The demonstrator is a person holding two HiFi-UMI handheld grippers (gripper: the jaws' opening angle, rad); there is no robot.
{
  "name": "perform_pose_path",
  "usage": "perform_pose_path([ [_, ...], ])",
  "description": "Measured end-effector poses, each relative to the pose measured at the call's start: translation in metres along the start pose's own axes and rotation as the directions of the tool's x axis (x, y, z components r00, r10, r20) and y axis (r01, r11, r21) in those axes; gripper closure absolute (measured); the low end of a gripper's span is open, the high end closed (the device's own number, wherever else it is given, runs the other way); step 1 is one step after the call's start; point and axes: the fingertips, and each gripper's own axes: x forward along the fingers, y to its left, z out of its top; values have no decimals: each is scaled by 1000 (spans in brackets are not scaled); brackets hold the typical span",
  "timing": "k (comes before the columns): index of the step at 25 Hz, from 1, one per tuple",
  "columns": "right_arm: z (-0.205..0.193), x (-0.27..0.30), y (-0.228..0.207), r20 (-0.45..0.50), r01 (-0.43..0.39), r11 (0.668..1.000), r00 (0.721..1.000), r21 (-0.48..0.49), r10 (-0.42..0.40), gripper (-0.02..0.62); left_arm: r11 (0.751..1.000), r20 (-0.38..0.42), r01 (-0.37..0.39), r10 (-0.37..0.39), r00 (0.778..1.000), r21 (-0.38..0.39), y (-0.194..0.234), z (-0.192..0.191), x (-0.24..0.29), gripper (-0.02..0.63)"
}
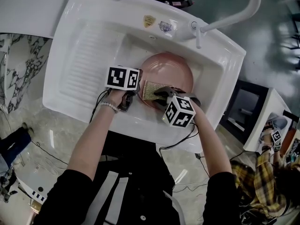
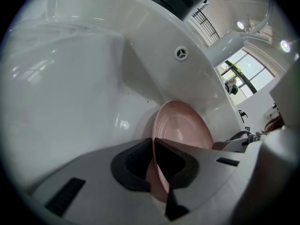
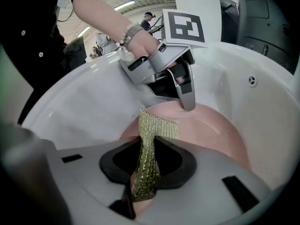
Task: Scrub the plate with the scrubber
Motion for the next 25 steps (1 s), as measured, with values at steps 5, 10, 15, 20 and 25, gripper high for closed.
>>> perform_pose_path([
  [5,5,-4,20,25,-112,993,993,39,111,518,1000,-1,-2,2,1000,0,0,0,1,591],
  [10,9,-13,34,62,-188,978,981,92,183,518,1000,-1,-4,4,1000,4,0,0,1,591],
  [15,7,-28,31,72,-188,975,981,119,180,518,1000,1,-5,5,1000,4,0,0,0,591],
  [20,-5,-38,-13,37,45,993,998,105,-49,518,1000,1,-3,3,1000,4,0,1,0,591],
  [25,-18,-52,-82,-35,408,911,911,-59,-410,518,1000,0,0,0,1000,2,0,1,1,591],
])
